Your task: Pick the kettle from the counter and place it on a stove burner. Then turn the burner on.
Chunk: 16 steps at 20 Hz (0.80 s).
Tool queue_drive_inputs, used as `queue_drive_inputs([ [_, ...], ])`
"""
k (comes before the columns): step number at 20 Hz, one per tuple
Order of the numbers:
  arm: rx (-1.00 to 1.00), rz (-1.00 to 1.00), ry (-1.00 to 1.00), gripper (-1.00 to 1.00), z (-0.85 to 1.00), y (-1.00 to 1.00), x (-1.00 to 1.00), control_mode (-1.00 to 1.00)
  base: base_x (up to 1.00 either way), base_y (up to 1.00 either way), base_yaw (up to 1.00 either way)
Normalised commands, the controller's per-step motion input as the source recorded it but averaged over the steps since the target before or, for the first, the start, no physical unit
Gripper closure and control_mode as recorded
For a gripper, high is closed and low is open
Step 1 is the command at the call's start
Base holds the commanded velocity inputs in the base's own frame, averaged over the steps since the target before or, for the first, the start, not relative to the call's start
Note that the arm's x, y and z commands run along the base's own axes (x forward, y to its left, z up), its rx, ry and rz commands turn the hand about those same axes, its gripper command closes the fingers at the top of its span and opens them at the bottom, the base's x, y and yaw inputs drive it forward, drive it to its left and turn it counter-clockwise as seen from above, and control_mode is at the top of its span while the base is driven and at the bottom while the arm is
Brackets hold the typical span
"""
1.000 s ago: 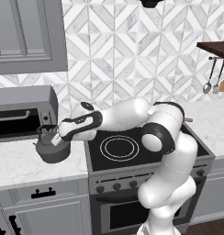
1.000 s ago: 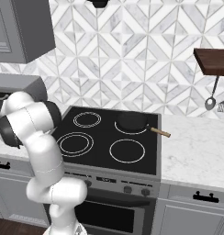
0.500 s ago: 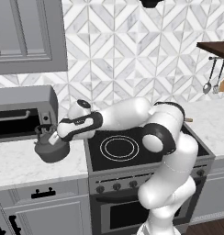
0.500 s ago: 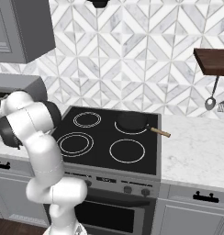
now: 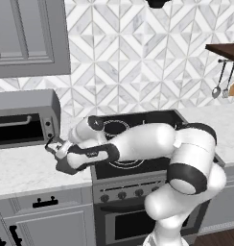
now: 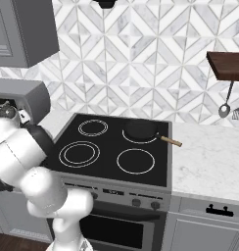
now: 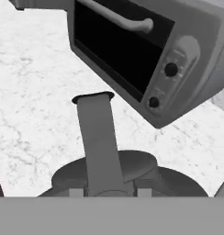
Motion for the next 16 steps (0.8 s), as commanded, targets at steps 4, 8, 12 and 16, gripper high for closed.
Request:
queue_drive_inputs([
  [4, 0.02, -0.02, -0.31, 1.0, 0.79, -0.42, -0.54, -1.0, 0.0, 0.0, 0.0],
  [8, 0.17, -0.03, -0.2, 1.0, 1.0, -0.59, -0.36, -1.0, 0.0, 0.0, 0.0],
  [12, 0.28, -0.01, -0.08, 1.0, 1.0, -0.74, -0.22, -1.0, 0.0, 0.0, 0.0],
  [16, 0.24, 0.0, 0.0, 1.0, 0.94, -0.8, -0.17, -1.0, 0.0, 0.0, 0.0],
])
